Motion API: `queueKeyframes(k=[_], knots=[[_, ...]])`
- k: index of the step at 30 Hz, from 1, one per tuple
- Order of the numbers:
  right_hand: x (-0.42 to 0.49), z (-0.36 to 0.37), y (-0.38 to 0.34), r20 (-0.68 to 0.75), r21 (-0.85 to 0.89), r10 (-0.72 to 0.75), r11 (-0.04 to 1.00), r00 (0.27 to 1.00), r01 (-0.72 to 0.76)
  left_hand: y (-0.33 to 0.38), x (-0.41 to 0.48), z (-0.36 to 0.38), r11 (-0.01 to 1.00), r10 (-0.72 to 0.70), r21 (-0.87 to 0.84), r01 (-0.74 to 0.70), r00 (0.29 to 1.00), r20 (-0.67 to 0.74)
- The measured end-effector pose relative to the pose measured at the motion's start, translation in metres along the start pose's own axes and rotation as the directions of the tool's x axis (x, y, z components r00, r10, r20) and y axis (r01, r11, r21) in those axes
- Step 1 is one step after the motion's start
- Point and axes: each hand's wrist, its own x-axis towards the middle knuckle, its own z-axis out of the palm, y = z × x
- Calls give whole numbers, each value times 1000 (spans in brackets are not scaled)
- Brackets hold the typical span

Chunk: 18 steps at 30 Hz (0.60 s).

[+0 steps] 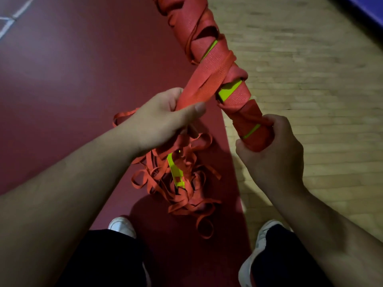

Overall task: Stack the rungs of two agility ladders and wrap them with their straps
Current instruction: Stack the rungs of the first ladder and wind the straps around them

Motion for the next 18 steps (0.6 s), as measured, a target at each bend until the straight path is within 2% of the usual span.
queueKeyframes(k=[2, 5, 8, 10, 12, 14, 16, 18], knots=[[-1, -2, -2, -29, 44, 2, 999, 1000, -1, 6, -2, 1, 997, 72, 42, -71, 997, -38], [0, -7, -7, -75, 144, 1, 989, 997, 10, 15, -1, 1, 970, 242, 0, -244, 961, -131], [2, -13, -16, -33, 235, -51, 970, 998, 57, 20, 1, 1, 948, 315, 11, -319, 932, -180], [2, -15, -21, 67, 280, -77, 958, 995, 55, 18, 2, 5, 960, 255, -70, -270, 952, -168], [0, -14, -21, 175, 330, -54, 944, 983, -7, 14, 4, 10, 965, 103, -222, -140, 980, -169], [-3, -13, -18, 255, 352, -30, 934, 966, -64, 8, 7, 9, 942, 0, -329, -72, 977, -214], [-3, -12, -16, 285, 355, -20, 931, 958, -86, 2, 6, 2, 939, 2, -334, -80, 973, -229], [-1, -12, -15, 291, 368, -5, 923, 957, -107, -1, 4, -1, 971, 87, -205, -121, 982, -166]])
